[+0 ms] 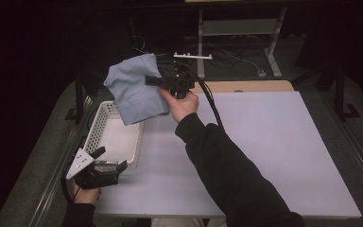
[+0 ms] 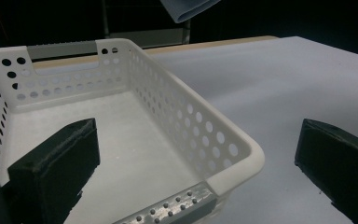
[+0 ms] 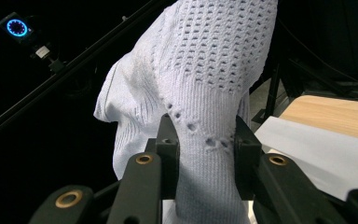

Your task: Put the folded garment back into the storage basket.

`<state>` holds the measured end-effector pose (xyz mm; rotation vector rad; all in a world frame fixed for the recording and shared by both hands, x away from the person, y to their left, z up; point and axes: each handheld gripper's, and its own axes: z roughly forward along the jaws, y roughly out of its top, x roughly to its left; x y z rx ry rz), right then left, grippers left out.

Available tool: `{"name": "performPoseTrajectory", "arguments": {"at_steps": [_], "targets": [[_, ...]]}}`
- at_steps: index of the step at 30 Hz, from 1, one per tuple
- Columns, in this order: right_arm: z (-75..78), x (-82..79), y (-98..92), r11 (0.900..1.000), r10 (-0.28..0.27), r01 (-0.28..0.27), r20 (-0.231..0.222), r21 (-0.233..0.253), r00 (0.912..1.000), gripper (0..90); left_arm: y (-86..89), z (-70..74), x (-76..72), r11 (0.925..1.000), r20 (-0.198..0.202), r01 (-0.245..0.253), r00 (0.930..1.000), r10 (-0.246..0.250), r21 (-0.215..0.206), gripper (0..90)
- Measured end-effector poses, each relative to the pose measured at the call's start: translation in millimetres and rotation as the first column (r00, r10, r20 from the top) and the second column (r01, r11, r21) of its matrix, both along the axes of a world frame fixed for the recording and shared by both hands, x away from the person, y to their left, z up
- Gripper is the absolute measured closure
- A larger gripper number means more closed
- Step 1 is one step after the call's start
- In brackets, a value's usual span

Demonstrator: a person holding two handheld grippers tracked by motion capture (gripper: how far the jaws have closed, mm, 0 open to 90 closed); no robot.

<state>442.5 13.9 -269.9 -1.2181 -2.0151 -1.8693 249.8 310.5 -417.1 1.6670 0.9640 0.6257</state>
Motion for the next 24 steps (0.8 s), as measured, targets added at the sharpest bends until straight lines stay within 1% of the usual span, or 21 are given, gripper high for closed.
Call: {"name": "performPoseTrajectory", "arguments": {"at_steps": [10,20,24], "targets": [[-2.8,-2.1,23.1,1.000,0.026,-0.026,0.002,0.004,0.9997,69.5,0.3,0.2,-0.3,1.0000,0.001,-0.004,1.0000,0.004,-0.007,0.0],[-11.4,-0.7,41.1,0.999,0.041,-0.041,-0.002,0.004,0.9991,69.5,1.2,0.3,-0.3,0.9999,0.003,-0.004,1.0000,0.004,-0.013,0.0],[-15.7,-0.4,47.9,0.999,0.048,-0.048,-0.014,0.005,0.9988,69.5,1.2,0.3,-0.3,0.9999,0.004,-0.004,1.0000,0.005,-0.014,0.0]]}}
